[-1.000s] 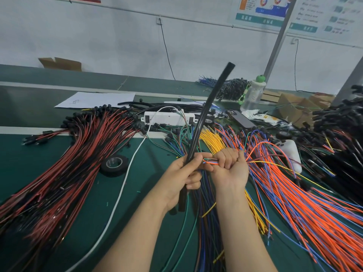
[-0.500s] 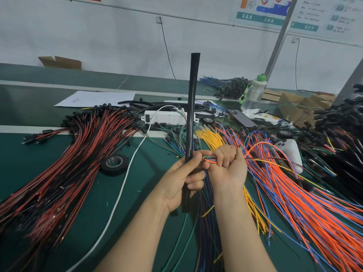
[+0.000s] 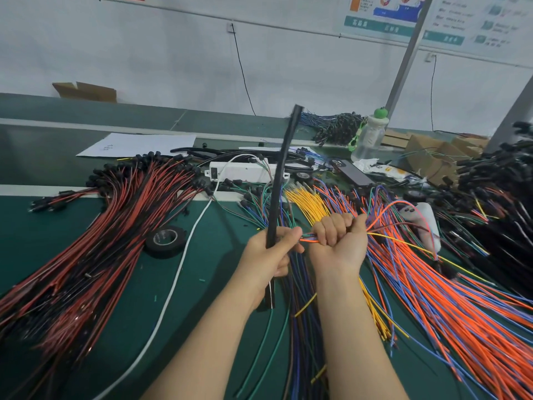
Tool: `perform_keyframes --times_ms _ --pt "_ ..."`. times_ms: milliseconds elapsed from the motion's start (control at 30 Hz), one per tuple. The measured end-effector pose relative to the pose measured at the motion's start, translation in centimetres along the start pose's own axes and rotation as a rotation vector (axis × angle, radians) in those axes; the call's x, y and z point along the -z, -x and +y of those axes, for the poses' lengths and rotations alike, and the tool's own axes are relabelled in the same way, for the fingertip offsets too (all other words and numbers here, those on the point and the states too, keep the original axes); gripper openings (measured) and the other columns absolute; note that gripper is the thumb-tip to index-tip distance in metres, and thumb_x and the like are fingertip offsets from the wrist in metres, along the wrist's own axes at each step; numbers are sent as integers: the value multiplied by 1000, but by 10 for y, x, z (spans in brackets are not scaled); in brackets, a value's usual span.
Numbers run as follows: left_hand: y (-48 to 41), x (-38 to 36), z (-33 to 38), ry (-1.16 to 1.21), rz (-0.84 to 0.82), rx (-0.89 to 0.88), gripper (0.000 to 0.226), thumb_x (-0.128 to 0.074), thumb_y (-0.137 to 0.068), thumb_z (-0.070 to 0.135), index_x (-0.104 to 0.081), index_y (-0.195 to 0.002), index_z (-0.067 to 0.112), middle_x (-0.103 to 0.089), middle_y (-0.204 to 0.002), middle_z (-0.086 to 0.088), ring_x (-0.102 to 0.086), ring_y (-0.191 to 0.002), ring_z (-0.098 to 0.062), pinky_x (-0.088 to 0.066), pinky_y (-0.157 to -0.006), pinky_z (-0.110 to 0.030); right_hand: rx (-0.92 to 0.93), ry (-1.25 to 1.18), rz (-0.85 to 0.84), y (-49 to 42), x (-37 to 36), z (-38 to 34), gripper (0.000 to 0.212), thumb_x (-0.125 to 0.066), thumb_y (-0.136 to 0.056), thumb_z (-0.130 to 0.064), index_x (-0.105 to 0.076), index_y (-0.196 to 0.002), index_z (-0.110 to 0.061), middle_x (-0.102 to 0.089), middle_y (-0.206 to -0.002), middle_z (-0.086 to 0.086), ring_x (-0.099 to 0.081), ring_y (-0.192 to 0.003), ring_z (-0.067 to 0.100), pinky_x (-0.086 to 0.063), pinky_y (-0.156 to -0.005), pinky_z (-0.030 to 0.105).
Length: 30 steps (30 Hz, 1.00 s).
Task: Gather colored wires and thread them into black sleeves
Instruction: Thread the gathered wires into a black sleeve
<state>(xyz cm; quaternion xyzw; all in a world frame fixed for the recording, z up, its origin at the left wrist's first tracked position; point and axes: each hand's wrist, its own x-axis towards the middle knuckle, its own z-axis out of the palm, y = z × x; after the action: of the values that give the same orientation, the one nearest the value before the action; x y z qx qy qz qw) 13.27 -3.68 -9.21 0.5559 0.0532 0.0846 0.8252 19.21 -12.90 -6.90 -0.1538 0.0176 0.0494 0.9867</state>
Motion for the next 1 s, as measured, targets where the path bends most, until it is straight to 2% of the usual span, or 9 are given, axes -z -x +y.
perform_keyframes --times_ms 233,467,600,767,933,1000 --pt "4 -1 1 -115 0 -12 6 -59 -91 10 -62 -90 5 -67 -64 3 -28 -40 -4 -24 -39 -14 47 48 -8 0 1 -1 49 -29 -103 -45 -31 -61 -19 -21 -38 -8 -17 -28 6 -13 -30 19" --pt "3 2 0 -238 1 -88 9 -56 -93 9 -64 -96 6 -70 -69 1 -34 -40 -3 -28 -40 -13 -9 -70 58 1 3 -1 48 -32 -103 -43 -29 -60 -19 -19 -40 -7 -16 -28 7 -14 -28 18" --pt "3 3 0 -150 -37 -70 9 -55 -93 9 -64 -95 7 -70 -70 0 -28 -40 -4 -24 -39 -14 -37 -134 65 1 4 -2 48 -33 -103 -40 -29 -60 -20 -20 -40 -7 -16 -28 7 -14 -28 19" --pt "2 3 1 99 -127 4 17 -50 -94 18 -63 -101 9 -68 -70 -1 -23 -37 -1 -22 -37 -12 -76 -215 38 2 3 -2 48 -32 -103 -41 -30 -60 -19 -20 -39 -6 -16 -27 8 -12 -30 19" --pt "2 2 0 289 -198 48 20 -57 -81 19 -63 -97 8 -62 -66 1 -23 -36 0 -22 -35 -10 -164 -354 0 2 1 -1 55 -33 -104 -36 -33 -53 -17 -20 -38 -5 -3 -42 7 -12 -31 18" --pt "1 2 1 330 -208 58 19 -58 -80 18 -63 -96 8 -58 -64 1 -24 -37 0 -22 -35 -11 -186 -371 -11 3 1 0 57 -35 -103 -35 -32 -49 -16 -20 -38 -5 -4 -39 7 -12 -30 18"
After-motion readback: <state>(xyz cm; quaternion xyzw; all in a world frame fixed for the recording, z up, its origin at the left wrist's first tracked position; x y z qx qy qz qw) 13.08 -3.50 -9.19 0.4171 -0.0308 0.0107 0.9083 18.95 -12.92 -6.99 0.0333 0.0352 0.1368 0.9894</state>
